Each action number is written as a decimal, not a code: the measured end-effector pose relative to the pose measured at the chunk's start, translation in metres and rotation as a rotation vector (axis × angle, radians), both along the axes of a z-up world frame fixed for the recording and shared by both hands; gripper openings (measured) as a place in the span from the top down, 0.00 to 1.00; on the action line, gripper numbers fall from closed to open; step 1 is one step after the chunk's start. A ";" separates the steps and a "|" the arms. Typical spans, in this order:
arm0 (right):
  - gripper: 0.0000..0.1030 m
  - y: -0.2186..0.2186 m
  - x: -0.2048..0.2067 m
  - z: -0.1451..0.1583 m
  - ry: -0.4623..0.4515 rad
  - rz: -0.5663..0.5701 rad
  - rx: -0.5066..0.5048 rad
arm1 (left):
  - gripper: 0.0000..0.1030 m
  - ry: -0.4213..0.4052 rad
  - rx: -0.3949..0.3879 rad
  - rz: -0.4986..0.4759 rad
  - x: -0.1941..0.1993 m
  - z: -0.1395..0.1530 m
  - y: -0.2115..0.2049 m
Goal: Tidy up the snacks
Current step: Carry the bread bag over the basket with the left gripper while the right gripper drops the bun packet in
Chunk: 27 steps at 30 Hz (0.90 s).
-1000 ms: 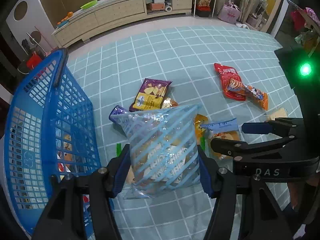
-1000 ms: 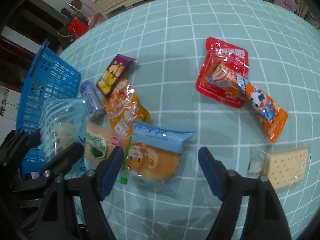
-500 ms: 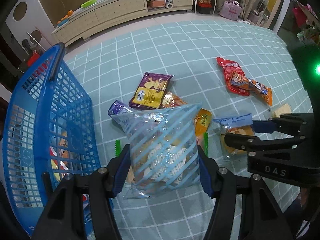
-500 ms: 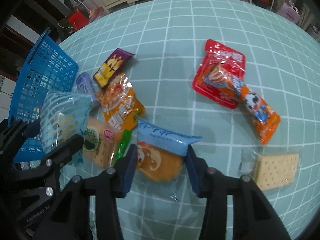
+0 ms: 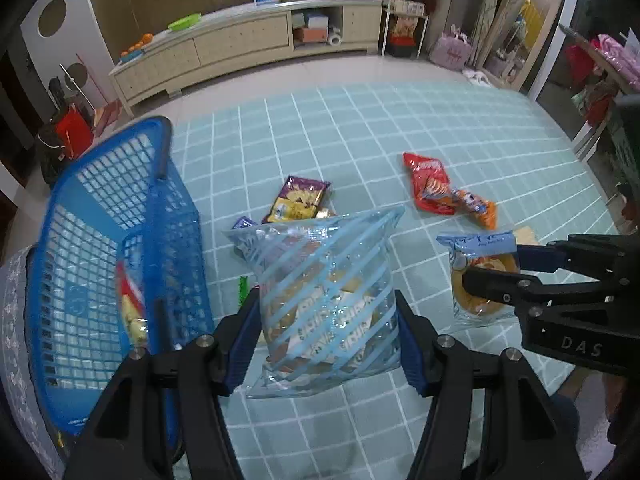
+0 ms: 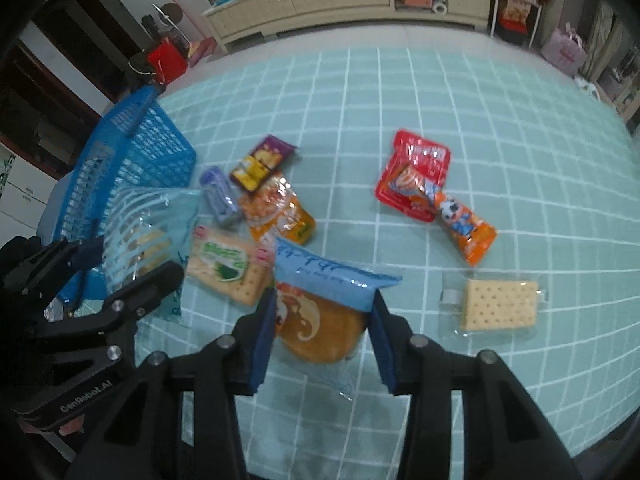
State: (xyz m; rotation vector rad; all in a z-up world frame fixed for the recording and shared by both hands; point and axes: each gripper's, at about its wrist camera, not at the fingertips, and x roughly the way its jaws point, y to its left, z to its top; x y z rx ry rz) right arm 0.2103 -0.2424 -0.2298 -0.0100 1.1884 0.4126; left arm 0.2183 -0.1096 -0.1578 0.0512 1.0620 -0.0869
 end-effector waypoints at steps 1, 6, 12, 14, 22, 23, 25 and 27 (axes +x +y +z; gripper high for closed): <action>0.53 0.001 -0.005 0.008 -0.015 0.001 -0.003 | 0.43 -0.010 -0.009 0.002 -0.005 0.007 0.003; 0.53 0.012 -0.020 0.042 -0.075 0.014 -0.015 | 0.43 -0.039 -0.045 0.013 -0.022 0.029 0.019; 0.53 0.039 -0.041 0.066 -0.129 0.054 -0.034 | 0.43 -0.063 -0.074 0.030 -0.040 0.049 0.044; 0.53 0.051 -0.045 0.069 -0.140 0.066 -0.041 | 0.43 -0.080 -0.077 0.036 -0.047 0.057 0.050; 0.53 0.100 -0.055 0.091 -0.200 0.117 -0.044 | 0.43 -0.115 -0.070 0.068 -0.066 0.078 0.090; 0.53 0.107 -0.056 0.092 -0.203 0.125 -0.045 | 0.43 -0.118 -0.066 0.075 -0.067 0.080 0.096; 0.53 0.118 -0.057 0.094 -0.207 0.138 -0.047 | 0.43 -0.119 -0.054 0.091 -0.069 0.083 0.107; 0.53 0.130 -0.056 0.095 -0.213 0.153 -0.048 | 0.43 -0.120 -0.044 0.114 -0.069 0.085 0.122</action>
